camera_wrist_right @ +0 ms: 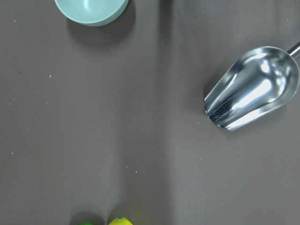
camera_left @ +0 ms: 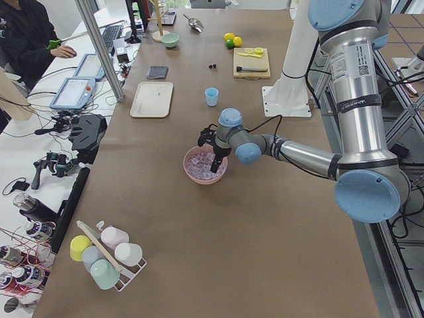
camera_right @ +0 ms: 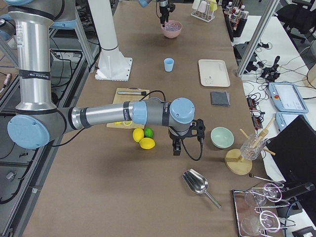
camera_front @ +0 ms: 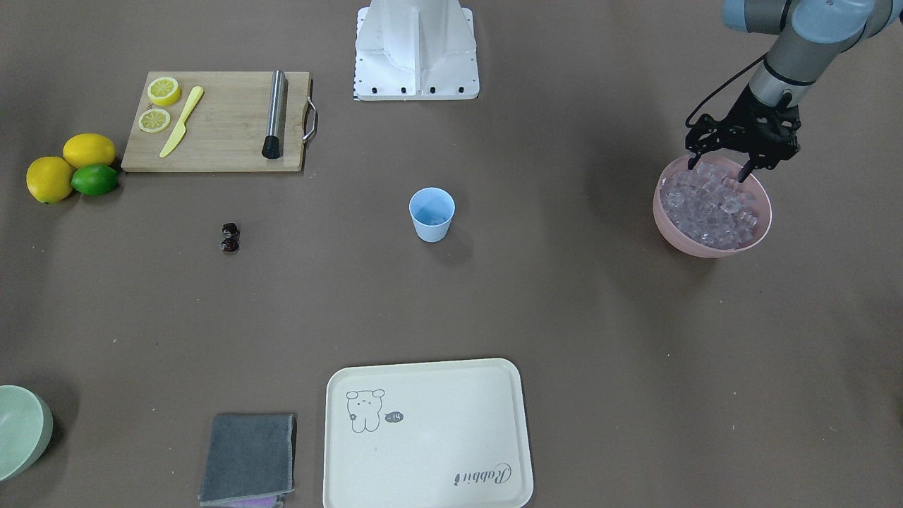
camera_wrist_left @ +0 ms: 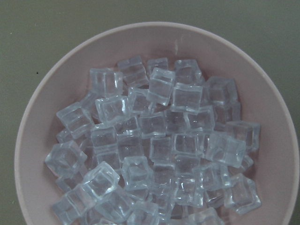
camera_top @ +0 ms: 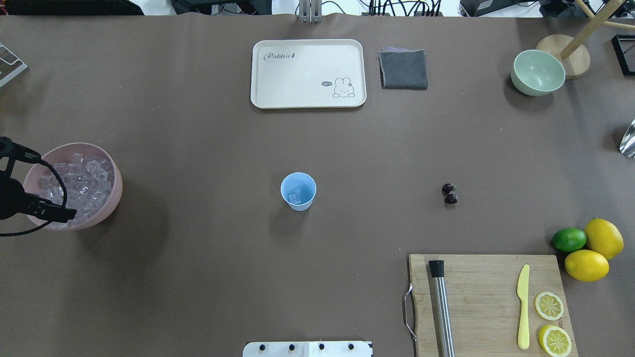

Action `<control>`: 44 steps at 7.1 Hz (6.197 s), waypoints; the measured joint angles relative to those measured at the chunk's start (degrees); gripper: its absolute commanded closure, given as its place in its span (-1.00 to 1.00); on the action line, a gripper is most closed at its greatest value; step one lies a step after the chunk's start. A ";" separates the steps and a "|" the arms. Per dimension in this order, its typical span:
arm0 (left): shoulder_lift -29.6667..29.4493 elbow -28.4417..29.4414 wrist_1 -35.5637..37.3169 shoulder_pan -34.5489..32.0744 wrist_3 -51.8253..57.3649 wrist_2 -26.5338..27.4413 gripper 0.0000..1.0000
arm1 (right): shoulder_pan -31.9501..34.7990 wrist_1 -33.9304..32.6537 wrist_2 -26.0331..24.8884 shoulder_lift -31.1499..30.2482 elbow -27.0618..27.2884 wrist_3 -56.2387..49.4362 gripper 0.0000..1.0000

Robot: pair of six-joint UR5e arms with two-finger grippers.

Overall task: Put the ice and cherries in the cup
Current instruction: 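Grasp another ice cube from the pink bowl with the left gripper, then carry the ice cube with the left gripper to the blue cup and release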

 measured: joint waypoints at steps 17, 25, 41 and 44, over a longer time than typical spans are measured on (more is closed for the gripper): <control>1.11 1.32 -0.52 1.57 0.43 -0.07 1.00 | 0.00 0.06 -0.18 0.30 0.26 0.00 -1.00; -2.09 -1.69 0.05 -6.61 0.46 -2.50 1.00 | 0.00 0.06 -0.20 0.55 0.32 0.00 -1.00; -50.06 12.00 17.56 20.83 -29.35 19.15 -0.95 | 0.00 -0.03 -0.18 0.54 -0.18 0.04 -1.00; -50.00 11.51 17.64 21.54 -31.54 21.71 -0.95 | 0.00 -0.03 -0.18 0.67 0.00 0.40 -1.00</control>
